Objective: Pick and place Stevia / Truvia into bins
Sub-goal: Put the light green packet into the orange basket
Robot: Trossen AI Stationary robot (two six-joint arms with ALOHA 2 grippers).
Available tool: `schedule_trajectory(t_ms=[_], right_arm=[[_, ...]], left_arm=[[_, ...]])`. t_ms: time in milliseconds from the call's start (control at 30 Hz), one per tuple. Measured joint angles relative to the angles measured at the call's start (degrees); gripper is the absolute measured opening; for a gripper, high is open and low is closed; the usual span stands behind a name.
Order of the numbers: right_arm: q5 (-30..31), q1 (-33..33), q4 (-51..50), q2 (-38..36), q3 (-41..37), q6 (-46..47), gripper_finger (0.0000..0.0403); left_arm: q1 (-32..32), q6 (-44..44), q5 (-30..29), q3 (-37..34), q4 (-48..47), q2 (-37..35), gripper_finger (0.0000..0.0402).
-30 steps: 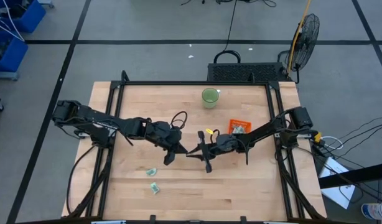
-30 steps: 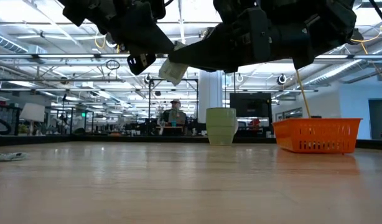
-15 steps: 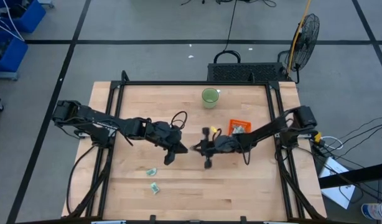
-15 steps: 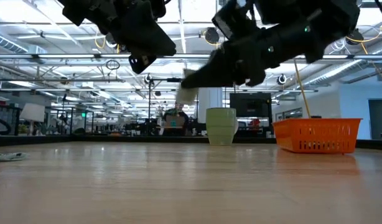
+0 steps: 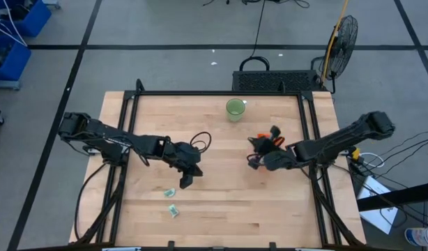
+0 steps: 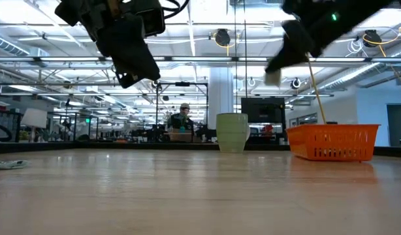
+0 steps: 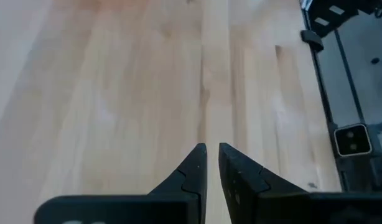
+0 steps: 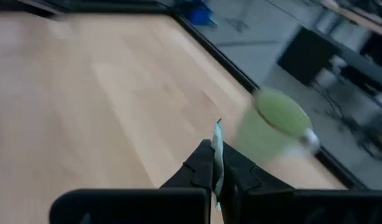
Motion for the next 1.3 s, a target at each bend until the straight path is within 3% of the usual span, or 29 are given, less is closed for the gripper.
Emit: schedule_trajectory(t_ms=[233, 367, 600, 867, 1033, 1300], right_arm=[[-0.5, -2.4, 2.7, -6.2, -12.6, 4.9, 0.0003], [-3.8, -4.2, 2.7, -8.0, -17.3, 8.2, 0.0003], [-7.9, -8.0, 2.9, -8.5, -21.9, 13.3, 0.0012], [-9.4, -8.3, 6.2, -8.5, -23.5, 13.2, 0.0065], [-11.9, -8.3, 17.9, -8.5, -23.5, 4.0, 0.0095], [-28.3, -6.2, 45.3, -11.1, -23.5, -10.2, 0.0112]], left_arm=[[-3.2, -1.5, -0.4, 0.0, 0.0, 0.0, 0.0047], [-4.5, -1.6, -2.0, 0.0, 0.0, 0.0, 0.0047], [-5.4, -1.5, -4.3, 0.0, -0.4, 0.0, 0.0047], [-5.4, -3.9, -4.4, 0.0, -5.5, 0.0, 0.0047], [-6.3, -6.1, -4.4, 0.0, -11.0, 0.0, 0.0047], [-12.3, -11.1, -4.4, 0.0, -22.6, 0.0, 0.0047]])
